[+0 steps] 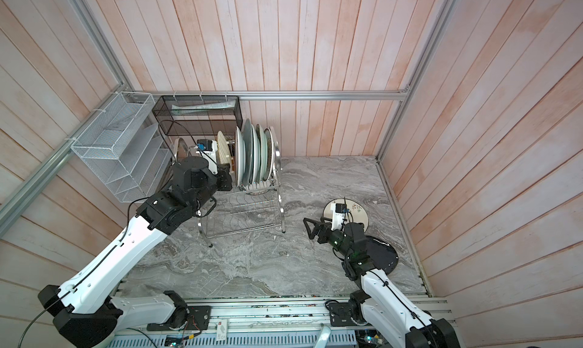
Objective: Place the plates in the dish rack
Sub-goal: 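Push the mat deeper into the tier slot with the left gripper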
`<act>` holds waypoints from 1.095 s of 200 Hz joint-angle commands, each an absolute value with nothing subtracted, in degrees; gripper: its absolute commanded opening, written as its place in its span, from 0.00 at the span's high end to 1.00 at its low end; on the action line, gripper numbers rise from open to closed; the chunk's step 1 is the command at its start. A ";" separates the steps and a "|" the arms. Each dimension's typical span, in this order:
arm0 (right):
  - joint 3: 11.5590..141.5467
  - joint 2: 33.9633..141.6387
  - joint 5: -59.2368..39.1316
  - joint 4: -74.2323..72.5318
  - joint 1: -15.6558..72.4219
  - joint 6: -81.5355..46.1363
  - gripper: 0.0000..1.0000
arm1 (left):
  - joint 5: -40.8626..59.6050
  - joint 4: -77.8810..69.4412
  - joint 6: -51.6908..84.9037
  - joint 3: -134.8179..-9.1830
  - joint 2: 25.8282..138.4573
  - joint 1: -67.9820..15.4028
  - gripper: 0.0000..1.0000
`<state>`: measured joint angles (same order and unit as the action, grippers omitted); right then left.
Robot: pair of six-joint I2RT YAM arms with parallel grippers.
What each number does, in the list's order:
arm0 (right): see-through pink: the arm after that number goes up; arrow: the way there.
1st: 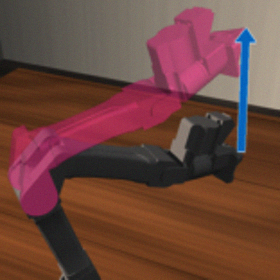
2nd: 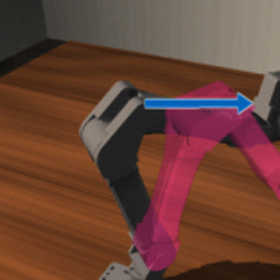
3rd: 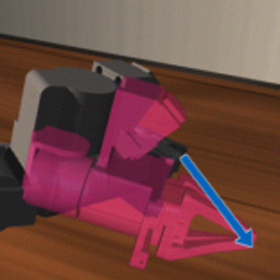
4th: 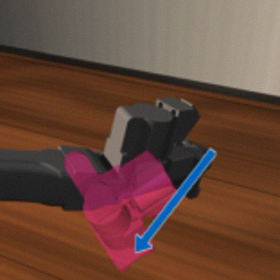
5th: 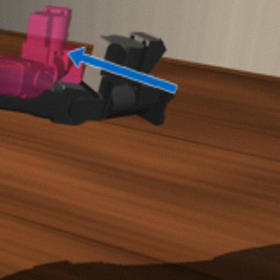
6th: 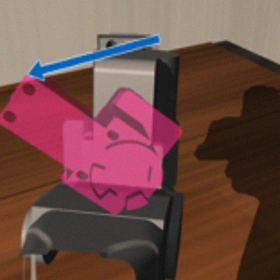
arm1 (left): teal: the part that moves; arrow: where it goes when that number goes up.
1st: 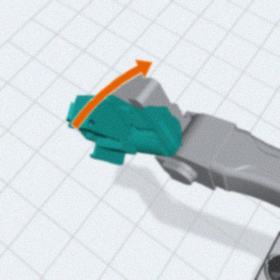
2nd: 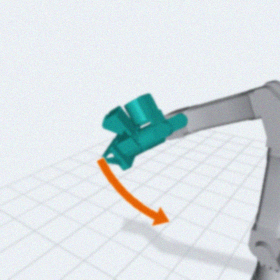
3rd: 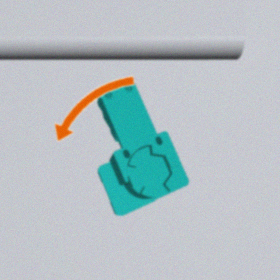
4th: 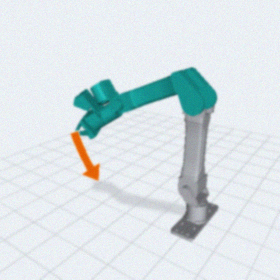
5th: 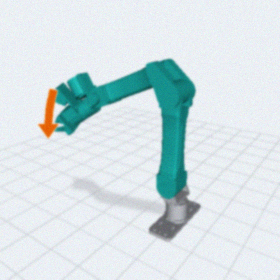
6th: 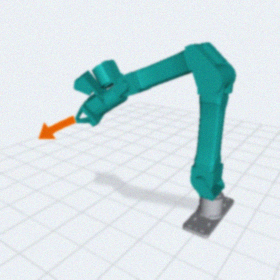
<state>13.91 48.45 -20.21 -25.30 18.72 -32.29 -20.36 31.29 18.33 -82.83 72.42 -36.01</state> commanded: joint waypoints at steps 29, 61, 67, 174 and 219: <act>15.34 48.27 -20.04 -25.92 19.00 -31.13 0.02 | -21.77 35.49 21.05 -83.52 75.66 -35.62 0.90; 15.33 48.17 -19.94 -25.84 19.06 -31.11 0.02 | -21.54 35.42 20.91 -83.40 75.65 -35.68 0.82; 15.38 48.20 -19.91 -25.81 19.05 -31.11 0.02 | -21.49 35.42 20.89 -83.33 75.59 -35.68 0.80; 15.47 48.06 -19.95 -25.57 19.05 -30.94 0.02 | -19.37 35.42 21.01 -85.73 74.98 -35.68 0.61; 15.51 47.80 -20.03 -25.40 19.00 -30.87 0.02 | -18.45 35.79 21.31 -87.88 74.41 -35.61 0.58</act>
